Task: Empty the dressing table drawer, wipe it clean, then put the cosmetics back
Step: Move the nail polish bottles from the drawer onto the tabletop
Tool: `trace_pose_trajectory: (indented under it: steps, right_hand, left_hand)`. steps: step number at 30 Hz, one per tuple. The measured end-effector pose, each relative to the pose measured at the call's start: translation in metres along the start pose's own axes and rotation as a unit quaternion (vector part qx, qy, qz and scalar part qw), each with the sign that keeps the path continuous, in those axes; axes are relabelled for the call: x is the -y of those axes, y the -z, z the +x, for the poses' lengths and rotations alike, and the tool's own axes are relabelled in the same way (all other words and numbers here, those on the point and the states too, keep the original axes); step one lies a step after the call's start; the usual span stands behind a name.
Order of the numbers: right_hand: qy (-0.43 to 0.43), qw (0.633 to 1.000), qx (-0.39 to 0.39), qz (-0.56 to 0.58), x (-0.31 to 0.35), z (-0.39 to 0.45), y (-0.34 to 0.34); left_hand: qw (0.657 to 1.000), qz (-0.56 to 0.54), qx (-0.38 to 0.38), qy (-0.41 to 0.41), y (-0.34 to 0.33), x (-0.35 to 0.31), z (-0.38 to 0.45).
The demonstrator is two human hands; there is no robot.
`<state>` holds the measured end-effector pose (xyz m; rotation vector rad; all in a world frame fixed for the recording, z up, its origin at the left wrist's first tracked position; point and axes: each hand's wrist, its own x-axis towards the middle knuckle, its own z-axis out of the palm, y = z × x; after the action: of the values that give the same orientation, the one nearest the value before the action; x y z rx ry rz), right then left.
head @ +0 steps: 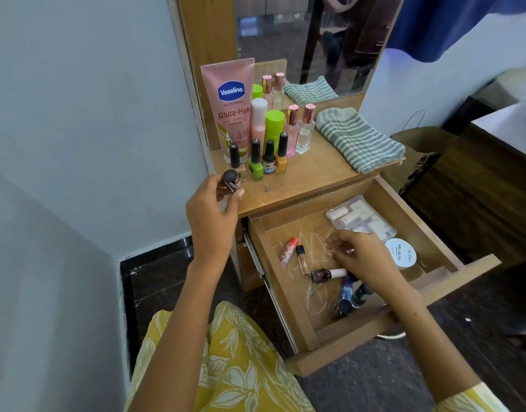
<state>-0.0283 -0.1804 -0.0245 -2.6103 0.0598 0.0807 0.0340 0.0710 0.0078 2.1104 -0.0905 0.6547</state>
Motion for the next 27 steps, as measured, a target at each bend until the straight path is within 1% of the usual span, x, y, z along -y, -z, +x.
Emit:
trace_pose_trajectory:
  steps: [2, 5, 8, 11, 13, 18, 21, 24, 27]
  right_hand:
    - [-0.008, 0.999, 0.021, -0.033, -0.001, 0.000, 0.002]
    - [-0.017, 0.989, 0.095, -0.110, 0.001, -0.001, 0.006]
    - [-0.010, 0.977, 0.150, -0.150, 0.004, -0.002, 0.004]
    - [0.013, 0.959, 0.163, -0.232, 0.009, -0.001, -0.003]
    - [0.021, 0.953, 0.169, -0.253, 0.012, 0.002, -0.006]
    - [0.035, 0.966, 0.161, -0.201, 0.011, 0.004, -0.003]
    - [0.035, 0.985, 0.138, -0.097, 0.018, 0.003, 0.005]
    - [0.073, 0.995, 0.065, 0.029, 0.037, 0.004, 0.022]
    - [0.121, 0.986, -0.024, 0.109, 0.066, 0.012, 0.039]
  left_hand:
    - [1.000, -0.014, -0.004, 0.008, -0.006, 0.000, 0.000]
    - [1.000, -0.009, -0.007, 0.004, -0.013, 0.003, 0.002]
    - [1.000, -0.011, -0.011, 0.006, -0.016, 0.007, 0.004]
    - [0.999, -0.029, -0.015, 0.005, -0.018, 0.007, 0.003]
    - [0.999, -0.031, -0.019, 0.002, -0.019, 0.007, 0.002]
    - [0.999, -0.026, -0.023, 0.006, -0.023, 0.008, 0.000]
    - [1.000, -0.018, -0.022, 0.002, -0.024, 0.006, -0.002]
    - [1.000, -0.002, -0.020, 0.008, -0.024, 0.004, -0.008]
    - [0.999, 0.001, -0.039, 0.030, -0.023, 0.001, -0.025]
